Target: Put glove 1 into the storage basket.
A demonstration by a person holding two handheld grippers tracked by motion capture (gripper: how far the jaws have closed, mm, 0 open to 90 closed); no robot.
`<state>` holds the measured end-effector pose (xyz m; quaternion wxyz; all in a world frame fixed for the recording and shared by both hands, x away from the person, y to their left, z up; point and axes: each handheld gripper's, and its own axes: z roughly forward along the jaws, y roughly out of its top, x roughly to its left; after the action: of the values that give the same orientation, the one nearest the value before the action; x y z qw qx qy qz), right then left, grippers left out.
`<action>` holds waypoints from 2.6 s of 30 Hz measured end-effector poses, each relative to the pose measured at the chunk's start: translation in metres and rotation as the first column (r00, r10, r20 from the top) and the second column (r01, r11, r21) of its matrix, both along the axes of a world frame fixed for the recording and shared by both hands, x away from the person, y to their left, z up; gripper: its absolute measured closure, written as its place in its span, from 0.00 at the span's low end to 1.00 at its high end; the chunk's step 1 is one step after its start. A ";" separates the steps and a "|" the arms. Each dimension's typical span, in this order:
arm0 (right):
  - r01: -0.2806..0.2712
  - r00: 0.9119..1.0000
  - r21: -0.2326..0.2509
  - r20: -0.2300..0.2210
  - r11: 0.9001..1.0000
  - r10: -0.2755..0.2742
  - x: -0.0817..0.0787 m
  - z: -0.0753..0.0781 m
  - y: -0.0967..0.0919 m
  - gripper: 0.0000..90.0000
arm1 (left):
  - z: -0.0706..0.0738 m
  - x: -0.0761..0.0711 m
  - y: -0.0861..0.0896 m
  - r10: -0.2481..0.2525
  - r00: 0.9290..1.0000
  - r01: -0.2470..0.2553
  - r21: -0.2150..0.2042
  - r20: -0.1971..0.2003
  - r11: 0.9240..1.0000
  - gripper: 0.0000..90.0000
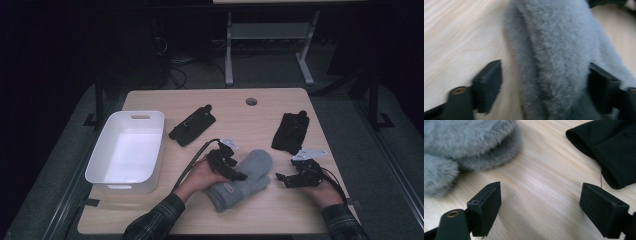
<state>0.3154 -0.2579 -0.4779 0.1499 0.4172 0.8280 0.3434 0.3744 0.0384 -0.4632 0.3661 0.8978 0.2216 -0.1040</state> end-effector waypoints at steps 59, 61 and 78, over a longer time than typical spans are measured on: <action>0.011 1.000 0.026 0.028 1.000 -0.012 -0.002 -0.004 -0.001 0.14 | 0.128 -0.009 0.087 0.143 0.975 -0.131 -0.075 0.169 0.988 0.85; 0.013 1.000 0.024 0.028 1.000 -0.013 -0.002 -0.005 -0.001 0.12 | 0.136 -0.008 0.094 0.147 0.972 -0.136 -0.070 0.185 0.988 0.85; 0.026 1.000 0.008 0.010 1.000 -0.026 0.000 -0.005 0.001 0.03 | 0.186 -0.009 0.177 0.301 0.930 -0.288 -0.090 0.212 0.953 0.85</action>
<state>0.3152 -0.2569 -0.4834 0.1571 0.4268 0.8203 0.3467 0.3658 0.2157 -0.2772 0.4259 0.8494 0.3080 0.0472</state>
